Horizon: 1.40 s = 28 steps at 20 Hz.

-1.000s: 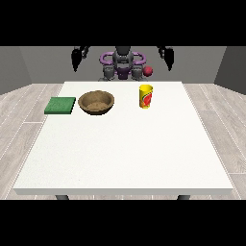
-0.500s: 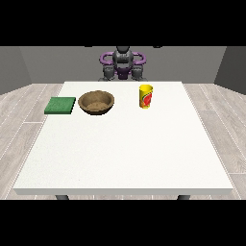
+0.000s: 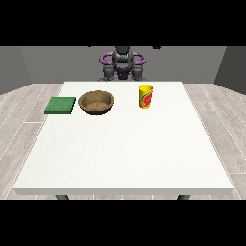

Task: Pick the cup and pour the ball into the bowl, then pick the bowl and place it on the pad

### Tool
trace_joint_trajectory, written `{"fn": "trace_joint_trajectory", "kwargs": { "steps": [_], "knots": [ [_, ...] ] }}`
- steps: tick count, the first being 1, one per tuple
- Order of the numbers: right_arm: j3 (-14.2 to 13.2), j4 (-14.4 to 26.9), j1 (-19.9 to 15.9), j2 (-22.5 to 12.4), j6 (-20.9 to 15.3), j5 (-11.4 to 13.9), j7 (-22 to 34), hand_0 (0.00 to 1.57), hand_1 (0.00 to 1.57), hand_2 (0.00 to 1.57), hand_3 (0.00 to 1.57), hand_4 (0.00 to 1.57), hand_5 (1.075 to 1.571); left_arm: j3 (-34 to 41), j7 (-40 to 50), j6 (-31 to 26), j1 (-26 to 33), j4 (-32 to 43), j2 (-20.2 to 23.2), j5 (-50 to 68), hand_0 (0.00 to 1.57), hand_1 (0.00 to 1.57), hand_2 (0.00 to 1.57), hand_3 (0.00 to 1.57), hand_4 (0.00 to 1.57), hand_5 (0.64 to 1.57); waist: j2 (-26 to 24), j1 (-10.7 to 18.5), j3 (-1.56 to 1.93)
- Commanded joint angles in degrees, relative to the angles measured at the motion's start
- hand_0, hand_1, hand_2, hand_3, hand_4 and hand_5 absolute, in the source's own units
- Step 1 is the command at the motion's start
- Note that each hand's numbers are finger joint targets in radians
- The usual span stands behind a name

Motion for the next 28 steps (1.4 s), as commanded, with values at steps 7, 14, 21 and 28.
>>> {"fn": "trace_joint_trajectory", "kwargs": {
  "steps": [7,14,21,28],
  "knots": [
    [-4.76,7.14,-7.27,-0.12,3.41,-2.51,-15.59,0.0,0.0,0.0,0.0,0.68,1.539,1.47,-24.66,-1.24,-2.93,11.11,0.57,-2.87,0.0,0.0,0.0,0.0,0.57,1.507,19.63,0.08,0.01],
    [-7.54,9.6,-8.61,-3.35,7.87,-5.34,-17.94,0.0,0.0,0.0,0.0,0.68,1.553,6.66,-34.37,-2.86,-7.09,26.96,1.78,-1.95,0.0,0.0,0.0,0.0,0.31,1.48,22.25,-3.06,0.0],
    [-13.13,18.47,-6.95,-6.88,15.08,-9.91,-24.6,0.0,0.0,0.0,0.0,0.66,1.56,10.8,-41.59,-8.34,-9.05,38.23,4.8,0.93,0.0,0.0,0.0,0.0,0.02,1.441,20.91,-2.64,0.01],
    [-12.15,20.01,-4.66,-6.44,15.58,-8.16,-24.93,0.0,0.0,0.0,0.0,0.67,1.563,12.1,-50.5,-8.28,-10.94,51.67,3.51,0.01,0.0,0.0,0.0,0.0,0.19,1.423,18.53,-3.58,0.0]
  ]
}}
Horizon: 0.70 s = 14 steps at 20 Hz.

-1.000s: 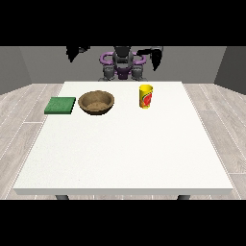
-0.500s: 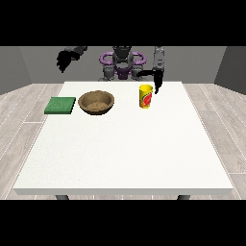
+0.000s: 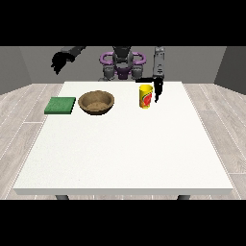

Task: Pick the cup and pour the ball into the bowl, then pick the bowl and place it on the pad

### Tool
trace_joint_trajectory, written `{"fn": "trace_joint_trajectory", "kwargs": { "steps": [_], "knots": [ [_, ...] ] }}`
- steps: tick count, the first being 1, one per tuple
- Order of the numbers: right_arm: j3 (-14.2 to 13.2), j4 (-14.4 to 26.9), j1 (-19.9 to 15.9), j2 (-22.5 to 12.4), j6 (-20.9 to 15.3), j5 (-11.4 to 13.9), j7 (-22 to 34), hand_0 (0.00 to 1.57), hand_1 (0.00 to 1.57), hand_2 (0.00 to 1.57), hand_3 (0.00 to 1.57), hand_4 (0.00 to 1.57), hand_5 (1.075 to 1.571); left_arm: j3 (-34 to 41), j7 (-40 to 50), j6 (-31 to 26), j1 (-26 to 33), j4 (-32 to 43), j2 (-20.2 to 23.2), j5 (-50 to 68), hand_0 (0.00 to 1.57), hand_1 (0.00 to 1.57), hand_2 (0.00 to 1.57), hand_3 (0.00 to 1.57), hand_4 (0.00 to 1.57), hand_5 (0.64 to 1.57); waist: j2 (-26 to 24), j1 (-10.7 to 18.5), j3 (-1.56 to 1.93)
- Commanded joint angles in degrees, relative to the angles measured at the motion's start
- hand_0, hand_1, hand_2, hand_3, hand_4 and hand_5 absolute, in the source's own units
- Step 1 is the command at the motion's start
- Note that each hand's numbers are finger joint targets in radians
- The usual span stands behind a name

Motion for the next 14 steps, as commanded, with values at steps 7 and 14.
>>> {"fn": "trace_joint_trajectory", "kwargs": {
  "steps": [7,14],
  "knots": [
    [-1.87,0.59,-3.43,-2.55,2.81,-3.38,1.05,0.0,0.0,0.0,0.0,0.68,1.569,5.38,-9.34,2.48,-8.28,18.02,1.16,0.45,0.7,0.7,0.64,0.0,1.01,1.553,3.07,-2.76,-0.01],
    [-4.6,-4.11,-3.7,-6.6,4.1,-9.45,9.82,0.0,0.0,0.0,0.16,0.64,1.568,4.22,-14.77,14.62,-7.12,23.04,-0.95,-5.67,1.28,1.28,1.57,1.57,1.37,1.457,2.08,-6.63,-0.02]
  ]
}}
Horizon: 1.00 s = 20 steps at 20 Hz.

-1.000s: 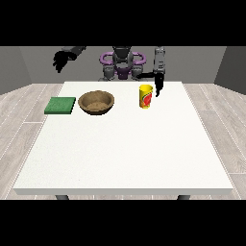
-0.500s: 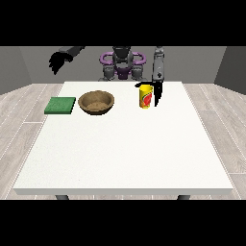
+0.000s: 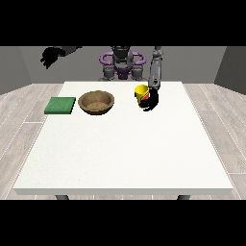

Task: Pick the cup and pour the ball into the bowl, then pick the bowl and place it on the pad

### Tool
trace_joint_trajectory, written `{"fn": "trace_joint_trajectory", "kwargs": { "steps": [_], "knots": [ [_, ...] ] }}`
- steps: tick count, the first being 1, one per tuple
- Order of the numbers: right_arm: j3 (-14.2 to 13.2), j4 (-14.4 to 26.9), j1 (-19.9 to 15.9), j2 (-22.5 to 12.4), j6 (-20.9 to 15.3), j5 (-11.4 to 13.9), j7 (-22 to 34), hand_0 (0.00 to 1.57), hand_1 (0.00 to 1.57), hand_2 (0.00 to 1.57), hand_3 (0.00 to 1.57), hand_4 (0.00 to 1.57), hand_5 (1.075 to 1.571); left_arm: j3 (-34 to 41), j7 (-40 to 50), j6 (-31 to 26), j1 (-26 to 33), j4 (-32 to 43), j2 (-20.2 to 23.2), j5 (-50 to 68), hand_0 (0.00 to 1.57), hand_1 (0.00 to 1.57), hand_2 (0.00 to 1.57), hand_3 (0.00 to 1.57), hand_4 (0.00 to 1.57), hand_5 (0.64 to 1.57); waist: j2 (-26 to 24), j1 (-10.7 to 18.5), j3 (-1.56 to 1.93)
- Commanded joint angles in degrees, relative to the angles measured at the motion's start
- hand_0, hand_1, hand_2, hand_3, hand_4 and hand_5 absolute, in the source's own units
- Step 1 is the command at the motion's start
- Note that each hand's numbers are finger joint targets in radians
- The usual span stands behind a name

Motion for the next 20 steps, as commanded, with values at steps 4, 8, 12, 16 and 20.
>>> {"fn": "trace_joint_trajectory", "kwargs": {
  "steps": [4,8,12,16,20],
  "knots": [
    [-6.03,7.08,-0.27,-4.96,3.87,-4.08,0.24,0.0,0.0,0.0,0.18,0.63,1.566,-2.93,5.19,5.15,-3.78,3.13,0.11,-4.56,1.28,1.28,1.57,1.57,1.41,1.413,-4.1,1.94,-0.19],
    [-6.5,13.46,-2.69,-6.47,2.31,-2.79,2.18,0.0,0.0,0.0,0.33,0.64,1.565,-11.33,15.75,14.08,-7.06,0.76,-3.53,-14.15,1.29,1.29,1.57,1.57,1.41,1.446,-9.56,5.47,-0.07],
    [-4.39,13.73,-0.37,-5.13,4.23,-2.55,2.41,0.0,0.0,0.0,0.25,0.63,1.562,-17.78,23.62,22.37,-10.62,4.12,-0.62,-25.94,1.34,1.34,1.57,1.57,1.41,1.525,-12.88,2.47,0.08],
    [-5.79,19.54,-0.47,-6.23,4.69,-1.65,0.94,0.0,0.0,0.0,0.15,0.67,1.561,-25.87,36.38,25.13,-15.31,7.99,-3.05,-37.29,1.36,1.36,1.57,1.57,1.45,1.533,-15.08,5.12,0.1],
    [-6.74,21.8,-0.01,-6.15,6.72,-2.5,-1.74,0.0,0.0,0.0,0.0,0.68,1.559,-28.23,43.8,22.16,-19.84,11.05,-1.65,-43.15,1.36,1.36,1.57,1.57,1.45,1.533,-14.21,5.23,-0.09]
  ]
}}
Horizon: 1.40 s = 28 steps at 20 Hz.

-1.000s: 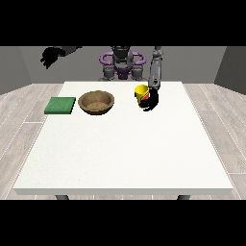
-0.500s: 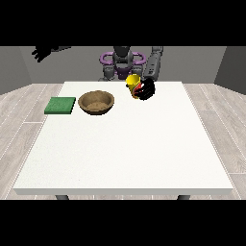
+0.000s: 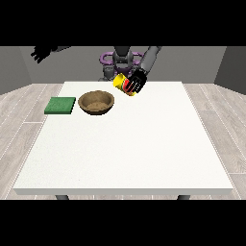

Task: Pick the cup and pour the ball into the bowl, then pick the bowl and place it on the pad

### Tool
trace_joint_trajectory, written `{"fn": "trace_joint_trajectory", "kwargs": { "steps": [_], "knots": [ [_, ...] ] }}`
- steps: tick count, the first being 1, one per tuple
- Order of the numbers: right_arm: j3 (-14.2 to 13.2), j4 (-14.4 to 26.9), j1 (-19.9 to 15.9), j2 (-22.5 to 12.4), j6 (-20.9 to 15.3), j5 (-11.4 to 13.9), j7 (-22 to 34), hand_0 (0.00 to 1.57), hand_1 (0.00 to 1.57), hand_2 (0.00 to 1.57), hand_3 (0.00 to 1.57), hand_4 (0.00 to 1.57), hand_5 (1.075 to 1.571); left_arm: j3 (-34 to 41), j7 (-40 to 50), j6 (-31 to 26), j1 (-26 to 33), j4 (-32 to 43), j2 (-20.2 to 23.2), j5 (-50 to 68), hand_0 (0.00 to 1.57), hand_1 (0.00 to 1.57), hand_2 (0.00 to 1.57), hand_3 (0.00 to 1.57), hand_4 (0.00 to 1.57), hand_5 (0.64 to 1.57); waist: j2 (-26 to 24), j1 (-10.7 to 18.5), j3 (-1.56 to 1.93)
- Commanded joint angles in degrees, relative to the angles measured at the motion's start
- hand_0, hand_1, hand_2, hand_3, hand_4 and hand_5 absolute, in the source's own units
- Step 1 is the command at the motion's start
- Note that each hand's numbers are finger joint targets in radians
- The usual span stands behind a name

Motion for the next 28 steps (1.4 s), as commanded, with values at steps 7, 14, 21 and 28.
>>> {"fn": "trace_joint_trajectory", "kwargs": {
  "steps": [7,14,21,28],
  "knots": [
    [-1.67,8.42,-0.84,-3.04,5.0,-1.75,-0.26,0.0,0.0,0.0,0.12,0.7,1.561,-12.69,24.98,-7.03,-13.64,7.17,-3.19,-19.54,1.33,1.33,1.57,1.57,1.47,1.535,-2.84,-0.63,-0.09],
    [2.67,7.87,-4.41,2.04,-0.03,3.69,-3.92,0.0,0.0,0.0,0.25,0.7,1.556,-23.17,36.95,-13.7,-18.95,9.04,-3.24,-31.36,1.47,1.47,1.57,1.57,1.1,1.57,-1.51,-0.86,-0.12],
    [3.0,13.79,-6.08,2.29,1.15,4.33,-5.58,0.0,0.0,0.0,0.33,0.69,1.552,-33.86,41.75,-28.83,-14.05,-2.47,-3.25,-34.0,0.27,0.27,1.26,1.55,1.04,1.571,-3.24,-1.97,-0.14],
    [1.14,16.85,-7.23,0.13,-0.18,5.29,-8.12,0.0,0.0,0.0,0.27,0.69,1.548,-32.89,40.71,-38.66,-16.48,-12.06,-3.25,-34.43,0.0,0.0,1.06,1.55,1.11,1.57,-2.24,1.97,-0.17]
  ]
}}
